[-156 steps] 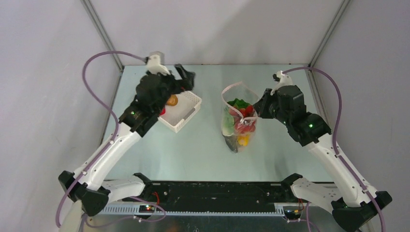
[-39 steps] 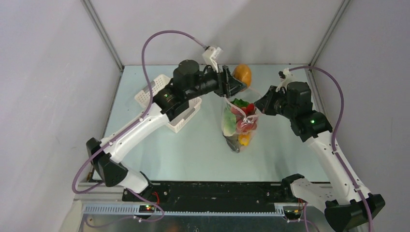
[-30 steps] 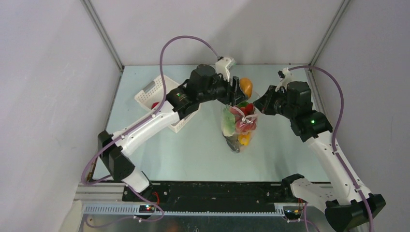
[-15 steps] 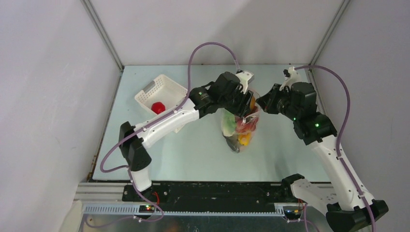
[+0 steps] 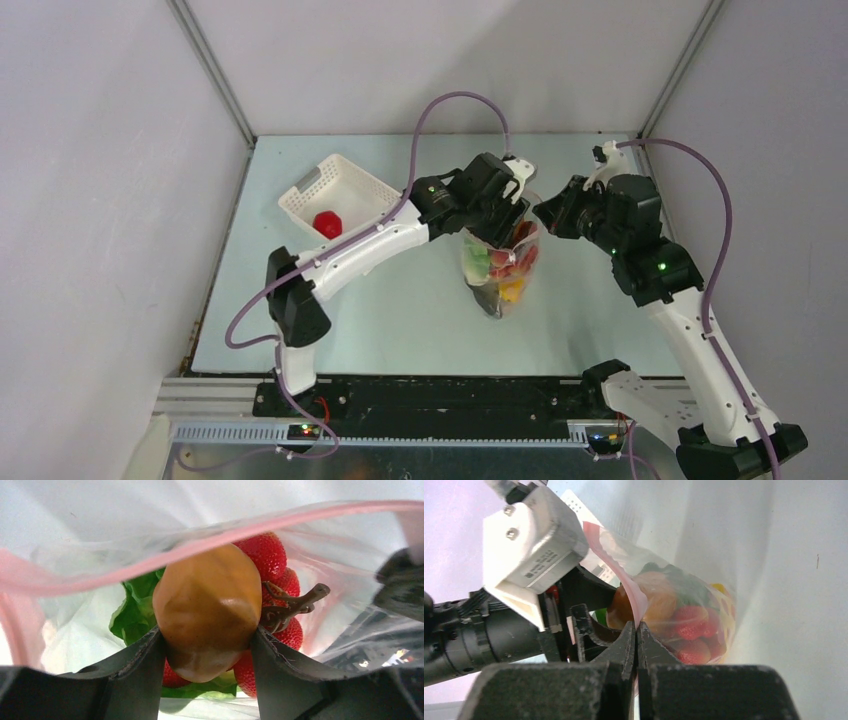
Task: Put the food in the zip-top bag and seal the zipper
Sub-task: Place the fake vegetable in the zipper food storage bag.
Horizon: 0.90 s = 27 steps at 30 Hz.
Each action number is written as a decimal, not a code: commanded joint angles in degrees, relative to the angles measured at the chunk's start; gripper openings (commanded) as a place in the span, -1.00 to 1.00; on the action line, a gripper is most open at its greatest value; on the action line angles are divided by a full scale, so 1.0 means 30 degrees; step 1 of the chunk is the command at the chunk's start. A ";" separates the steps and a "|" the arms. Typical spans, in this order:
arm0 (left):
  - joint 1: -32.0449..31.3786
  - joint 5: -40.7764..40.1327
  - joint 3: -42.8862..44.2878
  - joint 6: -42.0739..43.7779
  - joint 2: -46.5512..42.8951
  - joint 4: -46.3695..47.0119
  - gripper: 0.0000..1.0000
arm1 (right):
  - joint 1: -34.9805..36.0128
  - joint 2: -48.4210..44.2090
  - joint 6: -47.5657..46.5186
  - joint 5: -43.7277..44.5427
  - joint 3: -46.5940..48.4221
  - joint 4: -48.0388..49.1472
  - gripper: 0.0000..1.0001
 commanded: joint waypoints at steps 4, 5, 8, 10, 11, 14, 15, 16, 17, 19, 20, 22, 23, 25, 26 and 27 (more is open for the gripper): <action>-0.0270 -0.0184 0.1050 0.0765 0.0261 -0.2002 -0.13 | 0.0031 -0.1044 0.0503 0.0142 0.1022 0.1921 -1.00; -0.0285 0.0250 0.1015 0.0838 0.0154 -0.1797 -0.04 | 0.0032 -0.1045 0.0514 0.0144 0.1022 0.1817 -1.00; -0.0310 0.0613 0.0942 0.0897 -0.0412 -0.1311 0.27 | 0.0032 -0.0938 0.0517 0.0094 0.1032 0.1499 -1.00; -0.0276 0.1096 0.0988 0.0923 -0.0698 -0.1074 0.45 | 0.0017 -0.0907 0.0517 0.0048 0.1023 0.1334 -1.00; -0.0273 0.1288 0.1000 0.0943 -0.0809 -0.0996 0.50 | 0.0010 -0.0903 0.0503 0.0038 0.1037 0.1299 -1.00; -0.0290 0.2224 0.0952 0.1100 -0.1322 -0.0456 0.70 | 0.0029 -0.0884 0.0459 0.0003 0.1022 0.1203 -1.00; -0.0310 0.2349 0.0934 0.1147 -0.1414 -0.0336 0.73 | 0.0030 -0.0862 0.0459 -0.0015 0.1022 0.1160 -1.00; -0.0302 0.2436 0.0898 0.1204 -0.1563 -0.0136 0.79 | 0.0031 -0.0831 0.0452 -0.0022 0.1037 0.1136 -1.00; -0.0316 0.2397 0.0907 0.1214 -0.1644 -0.0044 0.81 | 0.0031 -0.0801 0.0455 -0.0043 0.1029 0.1112 -1.00; -0.0317 0.2333 0.1024 0.1244 -0.1709 0.0037 0.87 | 0.0032 -0.0729 0.0451 -0.0108 0.1023 0.1044 -1.00; -0.0312 0.2359 0.1067 0.1251 -0.1739 0.0118 0.94 | 0.0032 -0.0696 0.0457 -0.0113 0.1022 0.1011 -1.00; -0.0305 0.2592 0.1114 0.1296 -0.1886 0.0214 0.99 | 0.0024 -0.0617 0.0459 -0.0165 0.1022 0.0976 -1.00; -0.0301 0.2732 0.1103 0.1318 -0.2018 0.0287 0.99 | 0.0037 -0.0586 0.0459 -0.0174 0.1022 0.0973 -1.00; -0.0300 0.2734 0.1082 0.1407 -0.2280 0.0422 0.99 | 0.0032 -0.0508 0.0473 -0.0191 0.1022 0.0957 -1.00; -0.0285 0.2693 0.1074 0.1445 -0.2376 0.0469 0.99 | 0.0032 -0.0498 0.0481 -0.0199 0.1036 0.0964 -1.00; -0.0296 0.2537 0.1054 0.1466 -0.2617 0.0534 0.99 | 0.0032 -0.0469 0.0464 -0.0204 0.1025 0.0955 -1.00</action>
